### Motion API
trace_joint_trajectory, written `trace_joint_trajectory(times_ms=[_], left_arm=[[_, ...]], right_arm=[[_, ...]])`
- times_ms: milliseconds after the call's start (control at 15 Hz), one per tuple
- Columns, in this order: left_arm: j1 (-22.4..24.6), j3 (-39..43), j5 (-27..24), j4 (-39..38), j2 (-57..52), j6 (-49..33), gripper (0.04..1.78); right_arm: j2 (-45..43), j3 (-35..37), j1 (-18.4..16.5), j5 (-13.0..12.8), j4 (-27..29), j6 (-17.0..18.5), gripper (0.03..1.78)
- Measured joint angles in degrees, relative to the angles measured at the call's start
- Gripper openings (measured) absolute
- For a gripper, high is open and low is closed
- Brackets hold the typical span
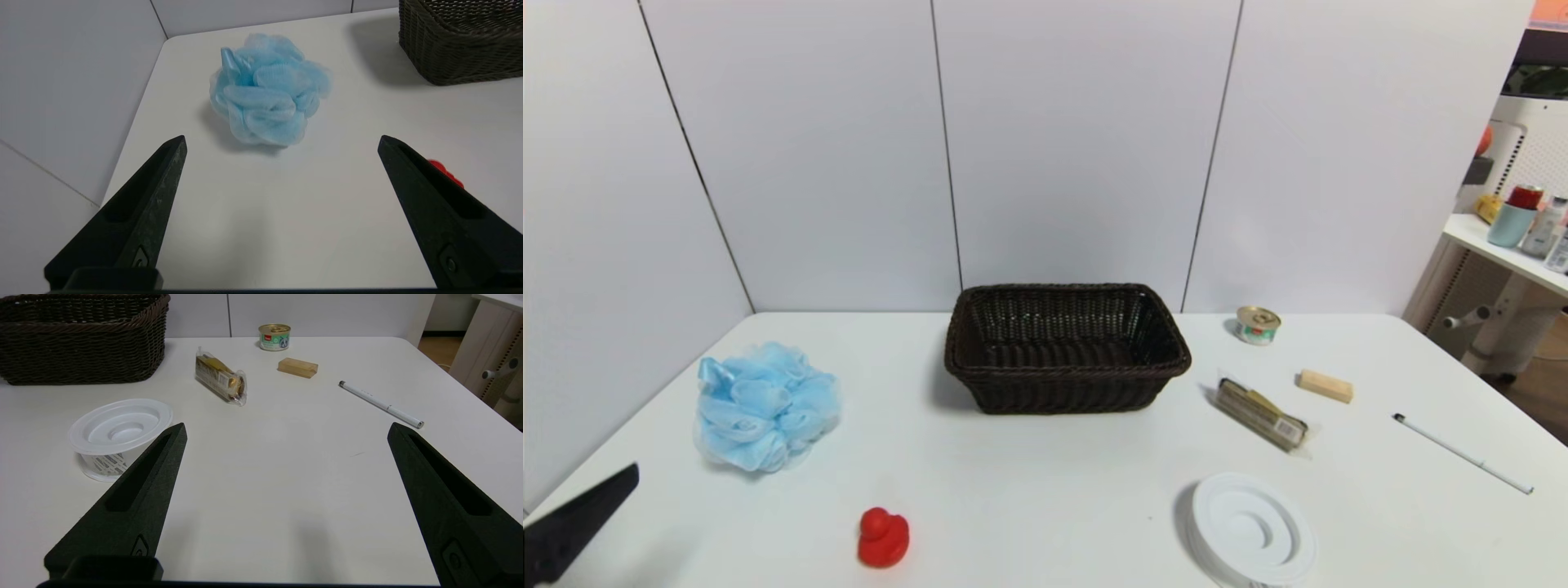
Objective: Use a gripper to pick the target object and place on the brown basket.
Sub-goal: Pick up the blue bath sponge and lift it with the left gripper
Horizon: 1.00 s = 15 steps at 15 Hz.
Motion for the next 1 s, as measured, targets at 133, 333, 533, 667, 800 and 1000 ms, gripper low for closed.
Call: trace_joint_trajectory(times_ms=[133,333,533,667,800,1000], left_arm=[[0.0,-10.7,-0.1,4.0,11.4,1.0,1.69],[0.0,-25.8,-0.3,13.0,27.0,1.6,1.69],[-0.1,-37.7,-0.9,21.1,41.7,2.0,1.69],[-0.5,-44.0,-1.6,25.4,50.5,2.0,1.69],[-0.7,-48.5,-2.0,28.8,58.0,1.9,1.69],[-0.6,-51.0,-2.1,33.0,65.5,1.9,1.69]], right_arm=[[0.0,0.0,0.0,0.0,0.0,0.0,1.70],[0.0,0.0,0.0,0.0,0.0,0.0,1.70],[0.0,0.0,0.0,0.0,0.0,0.0,1.70],[0.0,0.0,0.0,0.0,0.0,0.0,1.70],[0.0,0.0,0.0,0.0,0.0,0.0,1.70],[0.0,0.0,0.0,0.0,0.0,0.0,1.70]])
